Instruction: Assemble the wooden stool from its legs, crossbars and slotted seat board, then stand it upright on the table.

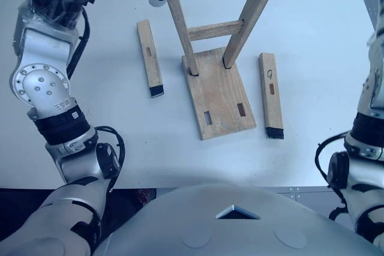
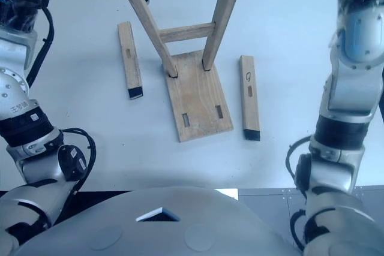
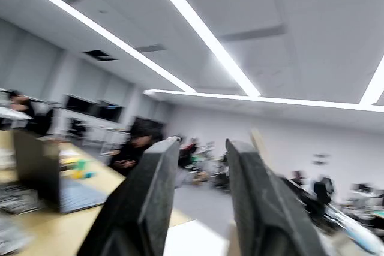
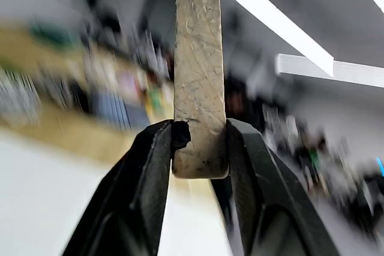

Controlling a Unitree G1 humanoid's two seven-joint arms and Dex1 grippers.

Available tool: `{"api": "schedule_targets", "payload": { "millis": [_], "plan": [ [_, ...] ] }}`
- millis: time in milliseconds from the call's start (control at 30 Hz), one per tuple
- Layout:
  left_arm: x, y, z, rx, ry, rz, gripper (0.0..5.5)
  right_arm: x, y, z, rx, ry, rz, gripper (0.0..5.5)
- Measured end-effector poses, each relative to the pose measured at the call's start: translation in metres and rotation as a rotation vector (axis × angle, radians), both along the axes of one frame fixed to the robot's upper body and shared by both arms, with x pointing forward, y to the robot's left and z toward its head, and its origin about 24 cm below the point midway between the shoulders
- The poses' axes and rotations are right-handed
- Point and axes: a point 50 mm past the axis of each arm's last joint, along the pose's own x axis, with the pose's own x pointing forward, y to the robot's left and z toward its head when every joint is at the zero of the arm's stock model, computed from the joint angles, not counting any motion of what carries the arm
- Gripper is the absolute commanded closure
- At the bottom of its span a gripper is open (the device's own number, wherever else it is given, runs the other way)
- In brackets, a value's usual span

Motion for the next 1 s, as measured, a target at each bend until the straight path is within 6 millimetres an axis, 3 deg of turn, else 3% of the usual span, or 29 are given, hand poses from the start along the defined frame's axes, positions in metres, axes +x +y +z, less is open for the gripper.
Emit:
{"api": "schedule_targets", "payload": {
  "millis": [133, 233, 367, 500, 600, 1000],
  "plan": [
    [-0.003, -0.007, 0.008, -0.062, -0.011, -0.083, 3.07, -0.017, 0.051, 0.006, -0.131, -0.029, 0.285, 4.19],
    [-0.003, -0.009, 0.008, -0.084, -0.006, -0.089, 3.02, -0.033, 0.074, -0.002, -0.175, -0.005, 0.434, 4.19],
    [-0.002, -0.016, 0.005, -0.062, 0.02, -0.12, 3.02, -0.036, 0.086, -0.018, -0.217, 0.072, 0.505, 4.19],
    [-0.003, -0.036, -0.001, -0.003, 0.038, -0.187, 3.02, -0.034, 0.097, -0.037, -0.307, 0.157, 0.535, 4.19],
    [-0.002, -0.039, -0.003, 0.006, 0.045, -0.189, 3.02, -0.035, 0.099, -0.041, -0.318, 0.172, 0.54, 4.19],
    [0.004, -0.051, -0.013, -0.008, 0.088, -0.203, 4.88, -0.037, 0.105, -0.038, -0.297, 0.163, 0.573, 4.19]
  ]
}}
